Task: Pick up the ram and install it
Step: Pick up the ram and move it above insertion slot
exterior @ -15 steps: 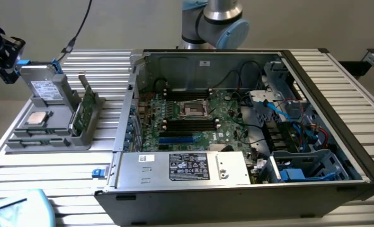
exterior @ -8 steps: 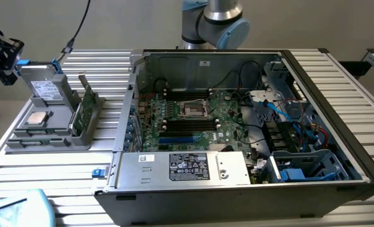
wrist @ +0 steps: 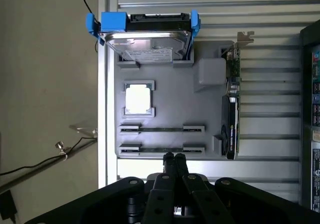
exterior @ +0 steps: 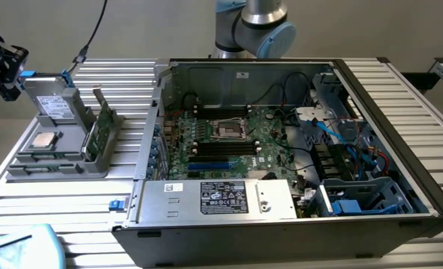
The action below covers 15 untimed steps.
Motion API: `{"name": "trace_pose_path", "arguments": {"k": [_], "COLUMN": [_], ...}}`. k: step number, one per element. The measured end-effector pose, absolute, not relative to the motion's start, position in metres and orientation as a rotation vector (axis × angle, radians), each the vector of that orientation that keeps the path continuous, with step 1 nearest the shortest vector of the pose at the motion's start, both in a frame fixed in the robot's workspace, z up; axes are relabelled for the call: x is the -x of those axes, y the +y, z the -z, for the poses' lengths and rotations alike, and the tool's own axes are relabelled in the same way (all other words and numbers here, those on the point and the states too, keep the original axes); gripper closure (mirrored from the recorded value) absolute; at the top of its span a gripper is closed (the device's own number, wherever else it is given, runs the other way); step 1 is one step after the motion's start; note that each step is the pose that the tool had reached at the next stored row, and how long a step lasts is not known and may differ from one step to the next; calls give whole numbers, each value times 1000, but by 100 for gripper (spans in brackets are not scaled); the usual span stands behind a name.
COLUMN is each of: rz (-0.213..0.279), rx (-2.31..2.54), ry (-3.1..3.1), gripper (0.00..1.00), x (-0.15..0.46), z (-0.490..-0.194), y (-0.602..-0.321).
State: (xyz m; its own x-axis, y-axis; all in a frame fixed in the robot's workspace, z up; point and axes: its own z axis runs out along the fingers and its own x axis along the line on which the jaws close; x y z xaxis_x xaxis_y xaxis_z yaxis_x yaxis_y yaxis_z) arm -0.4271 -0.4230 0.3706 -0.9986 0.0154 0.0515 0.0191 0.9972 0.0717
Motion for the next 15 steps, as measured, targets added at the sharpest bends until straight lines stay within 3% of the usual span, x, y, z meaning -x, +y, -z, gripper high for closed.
{"name": "trace_pose_path", "arguments": {"k": [15], "rz": [102], "rx": [-325], "ry": [-3064], "gripper": [89], "x": [427], "z": [-369], "y": [-423]}}
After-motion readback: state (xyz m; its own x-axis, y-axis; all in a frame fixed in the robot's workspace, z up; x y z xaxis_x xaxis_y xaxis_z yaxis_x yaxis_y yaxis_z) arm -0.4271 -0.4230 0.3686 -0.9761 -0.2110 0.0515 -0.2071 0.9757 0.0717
